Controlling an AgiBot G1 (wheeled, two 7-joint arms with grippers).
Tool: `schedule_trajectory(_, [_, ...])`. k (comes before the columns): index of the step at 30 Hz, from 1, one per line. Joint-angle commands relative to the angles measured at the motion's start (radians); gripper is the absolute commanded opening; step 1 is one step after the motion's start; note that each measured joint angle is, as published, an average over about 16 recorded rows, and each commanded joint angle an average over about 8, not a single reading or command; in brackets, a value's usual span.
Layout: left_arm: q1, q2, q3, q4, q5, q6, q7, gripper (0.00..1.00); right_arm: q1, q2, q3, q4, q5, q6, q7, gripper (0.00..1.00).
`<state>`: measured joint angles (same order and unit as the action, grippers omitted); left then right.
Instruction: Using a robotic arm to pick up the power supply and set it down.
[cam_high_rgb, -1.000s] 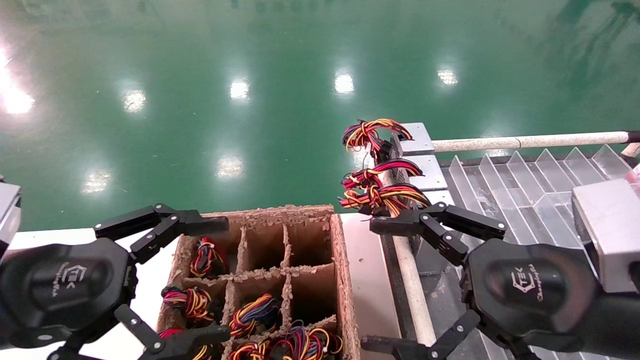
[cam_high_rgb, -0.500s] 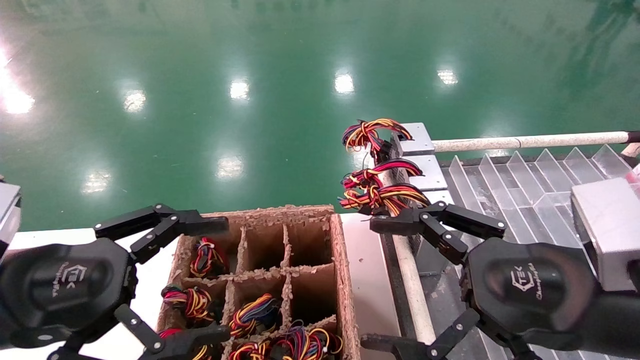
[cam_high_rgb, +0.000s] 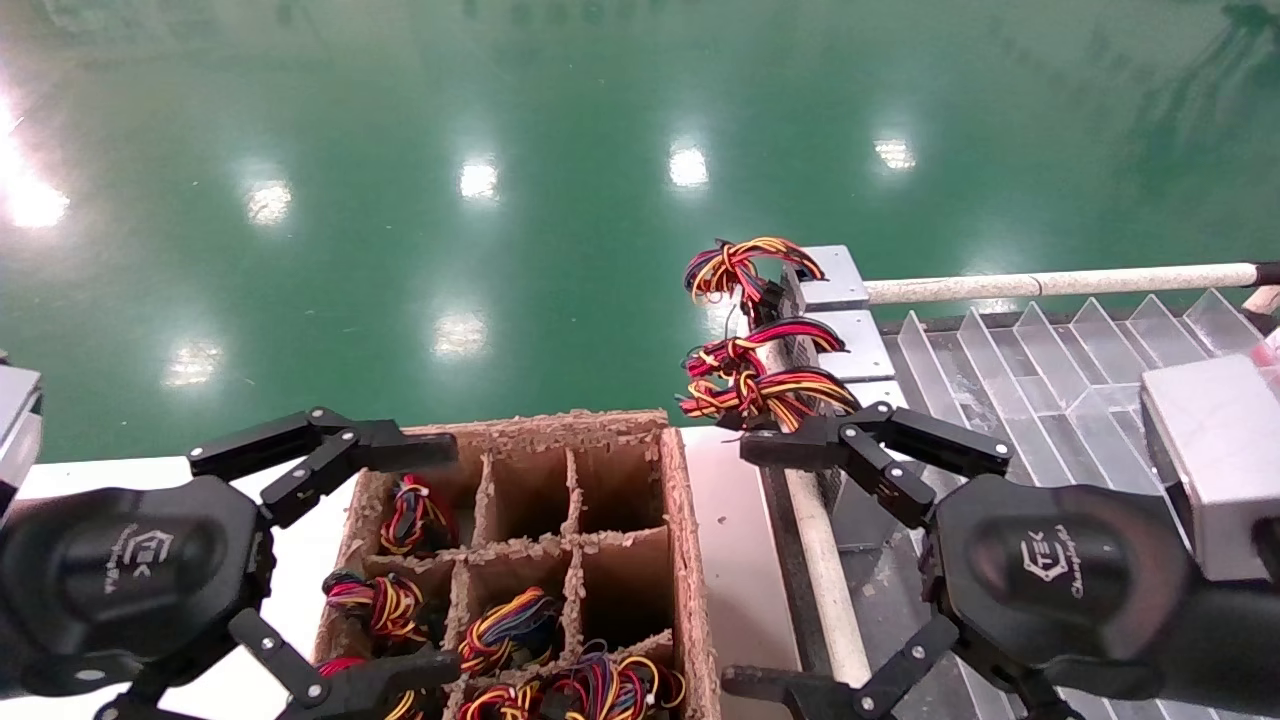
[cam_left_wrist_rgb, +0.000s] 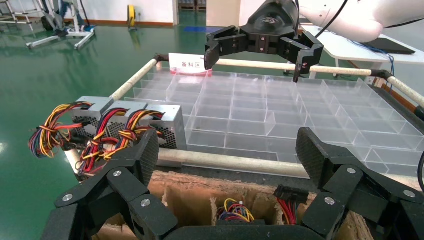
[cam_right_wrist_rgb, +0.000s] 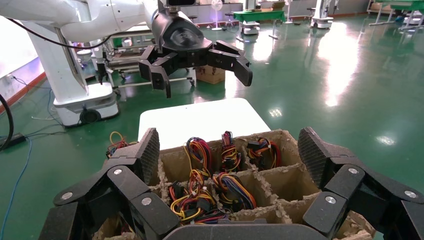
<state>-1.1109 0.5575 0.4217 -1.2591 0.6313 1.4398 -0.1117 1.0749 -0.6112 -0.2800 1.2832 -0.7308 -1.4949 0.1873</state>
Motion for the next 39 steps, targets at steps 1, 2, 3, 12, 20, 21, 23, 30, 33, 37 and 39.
schedule_trajectory(1, [0.0, 0.0, 0.0, 0.0, 0.0, 0.0, 0.0, 1.0, 0.0, 0.0, 0.0, 0.0, 0.0, 0.0, 0.0, 1.0])
schedule_trajectory(2, [0.0, 0.0, 0.0, 0.0, 0.0, 0.0, 0.0, 1.0, 0.0, 0.0, 0.0, 0.0, 0.0, 0.0, 0.0, 1.0])
schedule_trajectory(3, [0.0, 0.0, 0.0, 0.0, 0.0, 0.0, 0.0, 1.0, 0.0, 0.0, 0.0, 0.0, 0.0, 0.0, 0.0, 1.0])
schedule_trajectory(12, [0.0, 0.0, 0.0, 0.0, 0.0, 0.0, 0.0, 1.0, 0.0, 0.0, 0.0, 0.0, 0.0, 0.0, 0.0, 1.0])
schedule_trajectory(20, [0.0, 0.0, 0.0, 0.0, 0.0, 0.0, 0.0, 1.0, 0.0, 0.0, 0.0, 0.0, 0.0, 0.0, 0.0, 1.0])
schedule_trajectory(21, [0.0, 0.0, 0.0, 0.0, 0.0, 0.0, 0.0, 1.0, 0.0, 0.0, 0.0, 0.0, 0.0, 0.0, 0.0, 1.0])
schedule_trajectory(23, [0.0, 0.0, 0.0, 0.0, 0.0, 0.0, 0.0, 1.0, 0.0, 0.0, 0.0, 0.0, 0.0, 0.0, 0.0, 1.0])
schedule_trajectory(30, [0.0, 0.0, 0.0, 0.0, 0.0, 0.0, 0.0, 1.0, 0.0, 0.0, 0.0, 0.0, 0.0, 0.0, 0.0, 1.0])
schedule_trajectory(33, [0.0, 0.0, 0.0, 0.0, 0.0, 0.0, 0.0, 1.0, 0.0, 0.0, 0.0, 0.0, 0.0, 0.0, 0.0, 1.0])
schedule_trajectory(37, [0.0, 0.0, 0.0, 0.0, 0.0, 0.0, 0.0, 1.0, 0.0, 0.0, 0.0, 0.0, 0.0, 0.0, 0.0, 1.0])
schedule_trajectory(39, [0.0, 0.0, 0.0, 0.0, 0.0, 0.0, 0.0, 1.0, 0.0, 0.0, 0.0, 0.0, 0.0, 0.0, 0.0, 1.0])
